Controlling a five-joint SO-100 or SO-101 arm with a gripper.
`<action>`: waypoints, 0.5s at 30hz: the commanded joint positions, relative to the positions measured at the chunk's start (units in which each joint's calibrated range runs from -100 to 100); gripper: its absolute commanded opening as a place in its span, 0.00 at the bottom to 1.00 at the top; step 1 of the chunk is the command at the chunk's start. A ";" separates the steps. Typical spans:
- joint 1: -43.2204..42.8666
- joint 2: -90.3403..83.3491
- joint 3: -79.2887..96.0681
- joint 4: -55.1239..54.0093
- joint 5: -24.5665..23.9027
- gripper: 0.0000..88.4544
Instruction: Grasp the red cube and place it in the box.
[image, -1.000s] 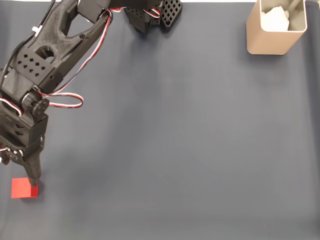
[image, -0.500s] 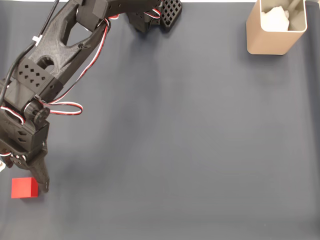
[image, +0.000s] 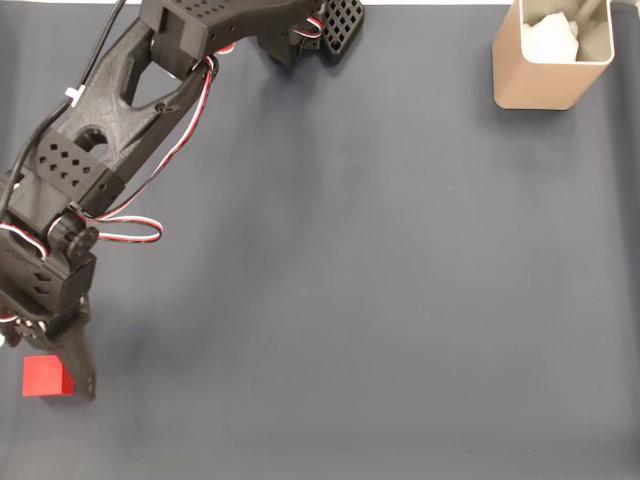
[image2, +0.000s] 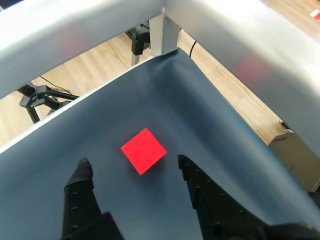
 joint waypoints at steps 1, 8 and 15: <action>0.77 0.80 -5.59 -1.41 -0.34 0.45; 1.48 3.58 -6.23 -4.61 -0.10 0.45; 1.62 6.00 -7.87 -6.33 -0.29 0.45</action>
